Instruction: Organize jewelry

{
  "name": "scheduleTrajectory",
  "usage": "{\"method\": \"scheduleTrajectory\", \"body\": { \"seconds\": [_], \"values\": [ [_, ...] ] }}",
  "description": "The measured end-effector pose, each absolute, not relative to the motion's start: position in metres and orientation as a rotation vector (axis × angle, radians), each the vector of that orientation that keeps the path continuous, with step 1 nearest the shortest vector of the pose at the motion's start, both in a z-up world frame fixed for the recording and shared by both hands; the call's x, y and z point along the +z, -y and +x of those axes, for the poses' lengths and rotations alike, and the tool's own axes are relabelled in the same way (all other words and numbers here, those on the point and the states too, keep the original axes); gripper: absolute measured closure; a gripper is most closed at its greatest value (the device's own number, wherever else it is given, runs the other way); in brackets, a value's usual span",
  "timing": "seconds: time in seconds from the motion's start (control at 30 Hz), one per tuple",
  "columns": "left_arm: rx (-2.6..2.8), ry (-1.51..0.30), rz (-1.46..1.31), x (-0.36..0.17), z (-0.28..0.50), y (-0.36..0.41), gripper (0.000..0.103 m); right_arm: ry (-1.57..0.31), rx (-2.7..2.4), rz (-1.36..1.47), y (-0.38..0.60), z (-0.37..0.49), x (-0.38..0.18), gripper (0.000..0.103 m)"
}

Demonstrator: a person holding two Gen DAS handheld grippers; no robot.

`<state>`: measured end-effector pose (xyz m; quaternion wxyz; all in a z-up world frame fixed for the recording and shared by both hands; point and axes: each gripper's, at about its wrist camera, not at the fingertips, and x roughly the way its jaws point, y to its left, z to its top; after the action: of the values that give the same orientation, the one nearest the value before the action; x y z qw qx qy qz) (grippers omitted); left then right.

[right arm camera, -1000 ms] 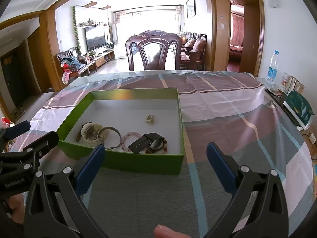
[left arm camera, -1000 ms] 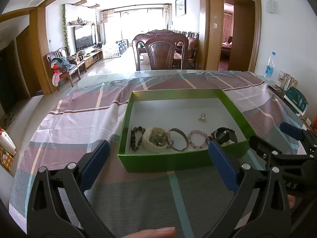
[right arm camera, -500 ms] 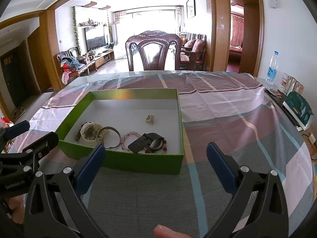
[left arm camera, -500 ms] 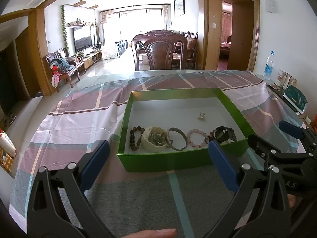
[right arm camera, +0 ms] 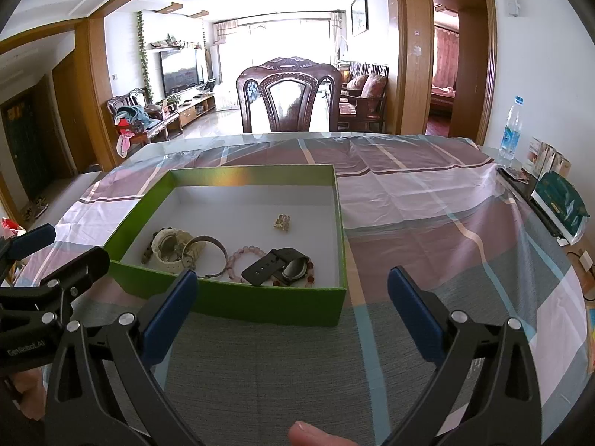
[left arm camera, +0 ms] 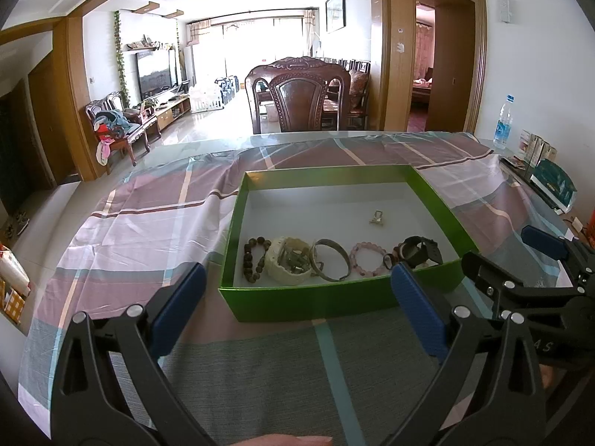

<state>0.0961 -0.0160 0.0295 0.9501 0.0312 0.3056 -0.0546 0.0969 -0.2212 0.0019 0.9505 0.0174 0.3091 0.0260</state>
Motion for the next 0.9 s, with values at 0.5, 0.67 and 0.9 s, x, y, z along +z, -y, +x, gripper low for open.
{"method": "scheduleTrajectory", "body": {
  "seconds": [0.5,0.67,0.9],
  "values": [
    [-0.112,-0.623,0.061,0.0289,0.096,0.016,0.004,-0.629,0.052,0.034,0.2211,0.0969,0.0014,0.004],
    [-0.113,-0.623,0.062,0.0293,0.0957,0.0163,0.004,-0.628,0.053,0.034,0.221,0.0967,0.0015,0.003],
    [-0.12,-0.622,0.066,0.0276,0.0933,0.0203,0.004,-0.628,0.05,0.034,0.2222,0.0973,0.0012,0.003]
  ]
}}
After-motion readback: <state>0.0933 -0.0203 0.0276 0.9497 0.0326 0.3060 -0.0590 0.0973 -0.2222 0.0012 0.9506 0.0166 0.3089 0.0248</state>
